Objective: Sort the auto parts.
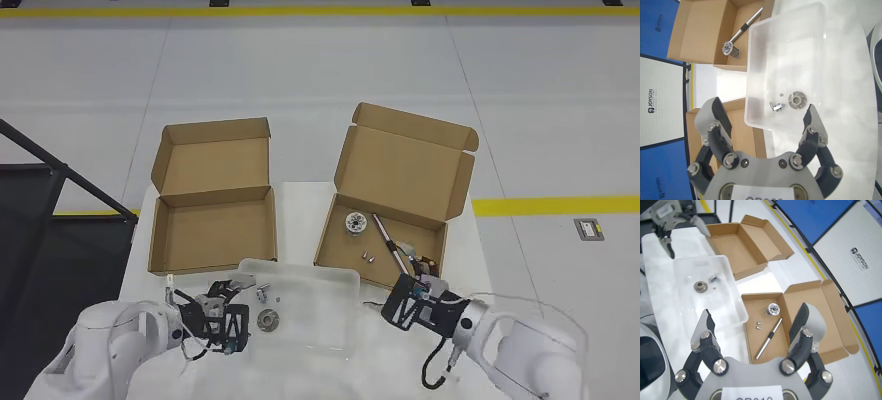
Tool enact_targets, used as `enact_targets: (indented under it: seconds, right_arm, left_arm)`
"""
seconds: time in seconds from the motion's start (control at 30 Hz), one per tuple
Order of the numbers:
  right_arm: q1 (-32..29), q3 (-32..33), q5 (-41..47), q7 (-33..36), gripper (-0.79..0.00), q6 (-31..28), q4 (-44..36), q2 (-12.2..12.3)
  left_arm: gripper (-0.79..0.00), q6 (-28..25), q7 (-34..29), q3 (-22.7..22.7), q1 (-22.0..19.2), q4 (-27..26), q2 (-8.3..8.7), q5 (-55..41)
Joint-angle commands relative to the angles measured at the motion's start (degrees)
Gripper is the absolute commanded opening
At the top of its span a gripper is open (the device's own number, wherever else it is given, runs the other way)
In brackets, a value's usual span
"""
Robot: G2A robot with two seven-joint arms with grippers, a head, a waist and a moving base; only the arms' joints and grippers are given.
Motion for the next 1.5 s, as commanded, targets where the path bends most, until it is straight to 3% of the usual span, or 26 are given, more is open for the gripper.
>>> enact_targets:
  seconds: [0.0,0.1,0.4,0.87,1.0,1.23,1.47]
  right_arm:
    - [-1.64,2.87,0.75,-0.01,0.000,2.45,-0.19,0.14]
    - [-4.54,6.64,1.91,-0.10,0.000,4.18,-0.65,0.39]
    - [-4.88,6.97,2.07,-0.26,0.000,4.04,-0.77,0.43]
    - [-4.88,6.97,2.07,-0.26,0.000,4.04,-0.77,0.43]
    - [-4.88,6.97,2.07,-0.26,0.000,4.04,-0.77,0.43]
    - [-4.88,6.97,2.07,-0.26,0.000,4.04,-0.77,0.43]
    - [-4.88,6.97,2.07,-0.26,0.000,4.04,-0.77,0.43]
  left_arm:
    - [0.000,0.00,-1.05,4.79,-4.24,3.02,0.43,-0.02]
    - [0.000,0.00,-1.66,12.89,-10.07,6.72,1.19,0.52]
    - [0.000,0.00,-5.26,35.57,-28.95,15.69,2.07,1.51]
    - [0.000,0.00,-5.68,36.60,-28.57,16.19,2.00,0.35]
    - [0.000,0.00,-6.73,38.56,-30.43,17.13,1.85,0.24]
    - [0.000,0.00,-3.87,48.11,-37.45,20.85,1.92,0.27]
    - [-0.003,0.00,-1.21,60.70,-46.39,25.28,1.46,-1.40]
